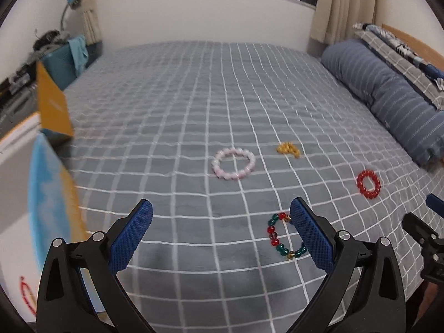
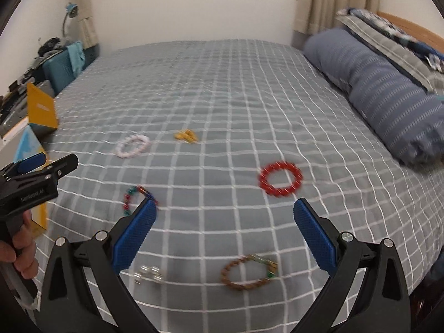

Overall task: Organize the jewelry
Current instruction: 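Move both tools back over the remaining bracelets on the bed, then grasp the multicolour glass bead bracelet with the left tool while the right tool grasps the wooden bead bracelet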

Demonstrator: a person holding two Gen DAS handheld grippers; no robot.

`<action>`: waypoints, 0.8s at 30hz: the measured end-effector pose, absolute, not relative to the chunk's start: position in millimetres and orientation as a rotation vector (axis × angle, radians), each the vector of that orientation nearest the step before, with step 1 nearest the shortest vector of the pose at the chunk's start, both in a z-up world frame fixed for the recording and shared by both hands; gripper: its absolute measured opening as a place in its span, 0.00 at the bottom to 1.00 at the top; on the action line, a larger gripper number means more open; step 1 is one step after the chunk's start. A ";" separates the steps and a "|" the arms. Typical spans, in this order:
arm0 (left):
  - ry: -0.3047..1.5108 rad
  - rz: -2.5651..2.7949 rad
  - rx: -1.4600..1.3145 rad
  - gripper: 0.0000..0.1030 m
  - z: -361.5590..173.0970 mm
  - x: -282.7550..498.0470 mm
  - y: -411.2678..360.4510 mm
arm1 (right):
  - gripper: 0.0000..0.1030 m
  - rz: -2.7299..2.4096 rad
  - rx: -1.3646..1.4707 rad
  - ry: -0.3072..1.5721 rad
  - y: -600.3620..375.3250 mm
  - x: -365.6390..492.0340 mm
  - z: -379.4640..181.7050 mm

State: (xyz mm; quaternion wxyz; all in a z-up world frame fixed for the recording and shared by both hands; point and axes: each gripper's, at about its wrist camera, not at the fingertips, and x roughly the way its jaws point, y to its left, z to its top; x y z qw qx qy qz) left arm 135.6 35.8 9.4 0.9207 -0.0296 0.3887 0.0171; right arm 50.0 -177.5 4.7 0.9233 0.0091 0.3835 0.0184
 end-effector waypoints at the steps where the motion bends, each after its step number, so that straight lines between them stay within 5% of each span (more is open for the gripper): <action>1: 0.810 0.033 -0.063 0.95 2.4 139.3 34.3 | 0.92 0.028 0.024 0.792 -182.9 49.1 -0.5; 15: 0.879 0.003 -0.043 0.94 -65.2 161.6 12.5 | 0.92 -0.053 0.058 0.932 -228.4 42.4 -78.1; 24: 0.910 0.005 -0.030 0.78 -86.8 166.5 5.0 | 0.60 -0.042 0.087 1.007 -231.8 47.2 -105.1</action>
